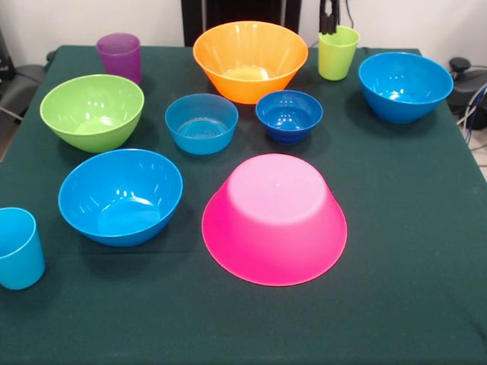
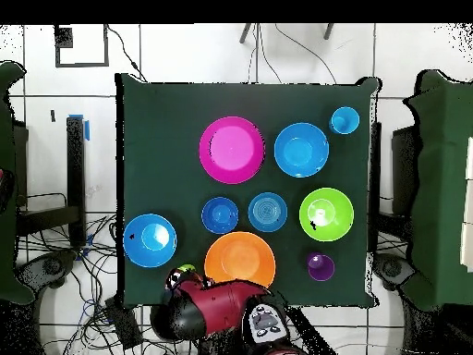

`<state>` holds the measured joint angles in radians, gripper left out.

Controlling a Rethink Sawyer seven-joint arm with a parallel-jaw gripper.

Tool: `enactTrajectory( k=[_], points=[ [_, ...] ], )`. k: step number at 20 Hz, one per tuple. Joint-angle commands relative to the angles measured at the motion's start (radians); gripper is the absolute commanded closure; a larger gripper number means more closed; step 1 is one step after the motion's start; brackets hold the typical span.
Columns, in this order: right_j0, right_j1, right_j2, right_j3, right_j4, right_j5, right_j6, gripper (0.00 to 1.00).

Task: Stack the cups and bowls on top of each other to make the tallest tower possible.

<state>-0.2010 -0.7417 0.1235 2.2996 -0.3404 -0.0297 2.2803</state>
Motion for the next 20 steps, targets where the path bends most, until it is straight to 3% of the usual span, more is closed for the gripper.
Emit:
enactTrajectory(
  k=[1, 6, 11, 16, 20],
  points=[
    [0.093, -0.027, -0.063, -0.038, 0.008, 0.216, 0.024, 1.0],
    [0.04, 0.031, -0.055, -0.034, -0.02, 0.134, 0.034, 1.0],
    [0.013, 0.185, -0.13, -0.03, -0.077, -0.106, 0.09, 1.0],
    [-0.022, 0.228, -0.16, -0.032, -0.086, -0.14, 0.094, 1.0],
    [-0.034, 0.296, -0.196, -0.04, -0.031, -0.195, 0.147, 1.0]
  ],
)
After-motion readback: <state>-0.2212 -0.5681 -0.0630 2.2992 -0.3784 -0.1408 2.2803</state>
